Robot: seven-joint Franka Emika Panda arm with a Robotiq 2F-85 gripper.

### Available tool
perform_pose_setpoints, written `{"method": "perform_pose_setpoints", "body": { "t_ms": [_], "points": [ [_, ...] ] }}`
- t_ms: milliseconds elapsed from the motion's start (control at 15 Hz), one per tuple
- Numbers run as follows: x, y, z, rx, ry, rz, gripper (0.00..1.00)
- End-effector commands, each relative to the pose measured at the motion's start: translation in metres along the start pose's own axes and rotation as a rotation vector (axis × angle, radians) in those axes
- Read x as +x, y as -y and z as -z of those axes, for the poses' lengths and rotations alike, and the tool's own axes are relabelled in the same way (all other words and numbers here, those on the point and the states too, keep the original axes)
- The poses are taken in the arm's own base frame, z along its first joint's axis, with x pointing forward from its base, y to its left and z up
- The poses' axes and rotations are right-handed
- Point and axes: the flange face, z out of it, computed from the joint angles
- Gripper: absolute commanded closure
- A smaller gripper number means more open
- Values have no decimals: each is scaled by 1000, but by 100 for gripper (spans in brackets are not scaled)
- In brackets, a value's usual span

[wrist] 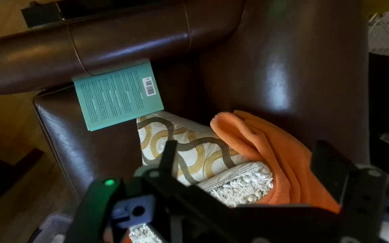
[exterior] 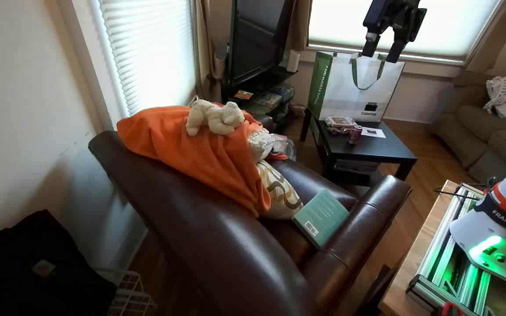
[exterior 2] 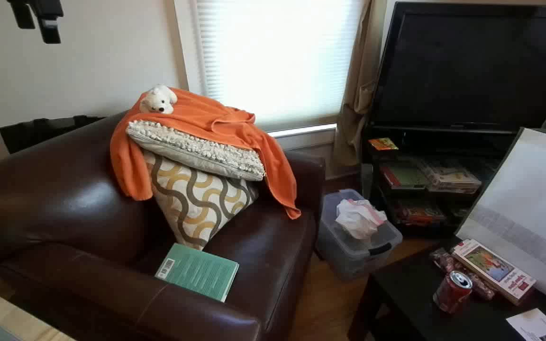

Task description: Put the white bear on the green book

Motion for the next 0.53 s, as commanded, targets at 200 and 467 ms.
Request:
{"method": "perform_pose_setpoints", "body": {
  "t_ms": [200,467],
  "points": [
    [5,3,2,11,-35,22,0],
    [68,26,5,60,-176,107,0]
  ]
}}
